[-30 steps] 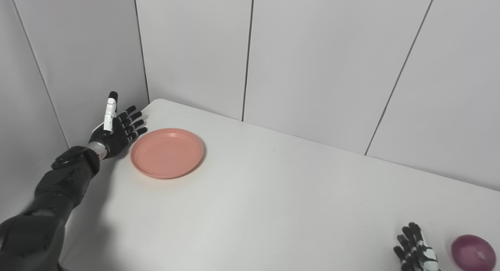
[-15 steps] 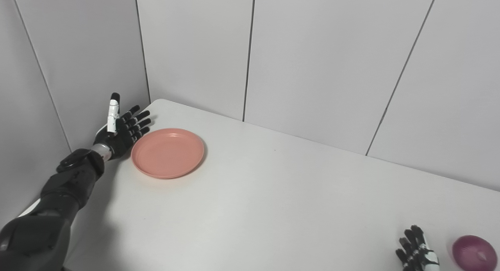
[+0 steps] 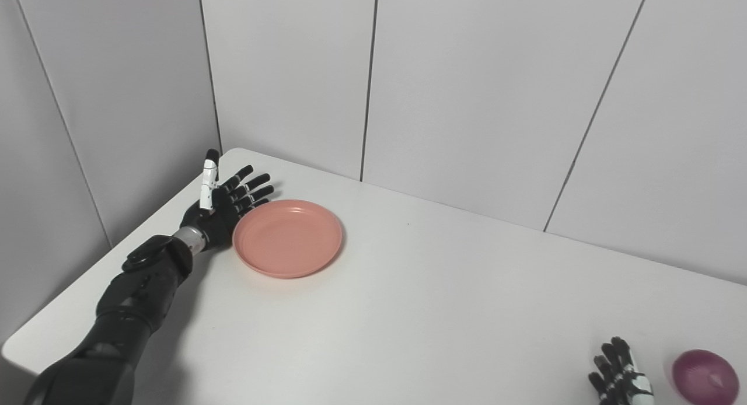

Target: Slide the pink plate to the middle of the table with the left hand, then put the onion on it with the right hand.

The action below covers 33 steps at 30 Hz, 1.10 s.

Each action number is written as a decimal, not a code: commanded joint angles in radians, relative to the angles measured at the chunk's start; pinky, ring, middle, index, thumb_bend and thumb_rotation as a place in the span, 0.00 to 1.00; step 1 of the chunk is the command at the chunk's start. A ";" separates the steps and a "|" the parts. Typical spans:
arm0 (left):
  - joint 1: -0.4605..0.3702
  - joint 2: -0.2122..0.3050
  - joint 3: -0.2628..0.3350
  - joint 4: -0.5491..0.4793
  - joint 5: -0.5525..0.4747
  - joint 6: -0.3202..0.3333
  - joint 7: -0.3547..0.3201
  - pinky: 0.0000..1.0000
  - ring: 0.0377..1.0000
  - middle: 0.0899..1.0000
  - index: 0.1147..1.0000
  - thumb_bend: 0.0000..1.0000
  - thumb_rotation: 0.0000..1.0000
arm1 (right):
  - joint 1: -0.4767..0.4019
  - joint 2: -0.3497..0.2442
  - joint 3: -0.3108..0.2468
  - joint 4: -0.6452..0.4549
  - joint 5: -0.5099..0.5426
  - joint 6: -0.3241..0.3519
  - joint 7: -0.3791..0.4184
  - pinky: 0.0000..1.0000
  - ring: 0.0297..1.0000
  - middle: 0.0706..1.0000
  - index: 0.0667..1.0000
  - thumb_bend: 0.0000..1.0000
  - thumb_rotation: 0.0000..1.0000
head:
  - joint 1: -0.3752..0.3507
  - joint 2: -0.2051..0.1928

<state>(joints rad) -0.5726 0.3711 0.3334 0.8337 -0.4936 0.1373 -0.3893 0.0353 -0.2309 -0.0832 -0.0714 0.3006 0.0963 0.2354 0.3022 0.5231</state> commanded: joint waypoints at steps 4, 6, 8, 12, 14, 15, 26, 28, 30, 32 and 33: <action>-0.030 -0.026 -0.021 0.023 0.013 0.025 0.000 0.94 0.87 0.87 0.99 0.85 1.00 | 0.007 0.000 0.004 -0.008 -0.002 0.037 -0.004 1.00 1.00 1.00 1.00 0.80 1.00 | -0.003 0.003; -0.031 -0.037 -0.027 0.033 0.017 0.018 -0.003 0.94 0.87 0.87 0.99 0.84 1.00 | 0.007 0.000 0.006 -0.007 -0.003 0.033 -0.003 1.00 1.00 1.00 1.00 0.80 1.00 | -0.004 0.003; -0.030 -0.051 -0.038 0.045 0.019 0.006 -0.022 0.95 0.87 0.88 0.99 0.84 1.00 | 0.006 0.002 0.006 -0.008 0.001 0.035 -0.003 1.00 1.00 1.00 1.00 0.79 1.00 | -0.005 0.004; -0.028 -0.073 -0.054 0.065 0.018 -0.009 -0.052 0.96 0.87 0.87 0.99 0.89 0.98 | 0.006 0.004 0.006 -0.012 0.001 0.037 -0.004 1.00 1.00 1.00 1.00 0.79 1.00 | -0.010 0.009; -0.027 -0.085 -0.061 0.071 0.020 -0.011 -0.061 0.94 0.87 0.87 0.99 0.91 0.97 | 0.006 0.004 0.007 -0.012 -0.004 0.034 -0.006 1.00 1.00 1.00 1.00 0.80 1.00 | -0.011 0.012; -0.027 -0.092 -0.065 0.075 0.021 -0.013 -0.066 0.93 0.87 0.87 0.99 0.91 0.96 | 0.005 0.005 0.007 -0.009 -0.004 0.032 -0.006 1.00 1.00 1.00 1.00 0.80 1.00 | -0.011 0.013; -0.016 -0.169 -0.097 0.106 0.037 -0.028 -0.062 0.88 0.82 0.83 0.95 0.86 0.99 | -0.001 0.012 0.010 0.001 0.003 0.018 0.002 1.00 1.00 1.00 1.00 0.82 1.00 | -0.023 0.021; -0.013 -0.178 -0.105 0.108 0.038 -0.027 -0.060 0.89 0.82 0.81 0.95 0.86 0.99 | -0.003 0.015 0.009 0.008 0.005 0.014 0.003 1.00 1.00 1.00 1.00 0.83 1.00 | -0.024 0.020; -0.008 -0.192 -0.123 0.106 0.046 -0.031 -0.061 0.87 0.81 0.80 0.95 0.85 1.00 | -0.005 0.018 0.009 0.013 0.007 0.010 0.004 1.00 1.00 1.00 1.00 0.83 1.00 | -0.027 0.020; -0.005 -0.201 -0.145 0.104 0.053 -0.034 -0.073 0.85 0.80 0.80 0.94 0.86 0.99 | -0.007 0.019 0.009 0.014 0.007 0.010 0.005 1.00 1.00 1.00 1.00 0.82 1.00 | -0.030 0.020; -0.001 -0.206 -0.156 0.093 0.056 -0.030 -0.078 0.84 0.80 0.80 0.94 0.87 0.98 | -0.007 0.020 0.009 0.015 0.006 0.009 0.005 1.00 1.00 1.00 1.00 0.82 1.00 | -0.034 0.021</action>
<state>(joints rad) -0.6182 0.1954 0.2098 0.8882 -0.4900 0.0566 -0.4734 0.0351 -0.2163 -0.0825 -0.0693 0.3030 0.0972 0.2282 0.2730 0.5430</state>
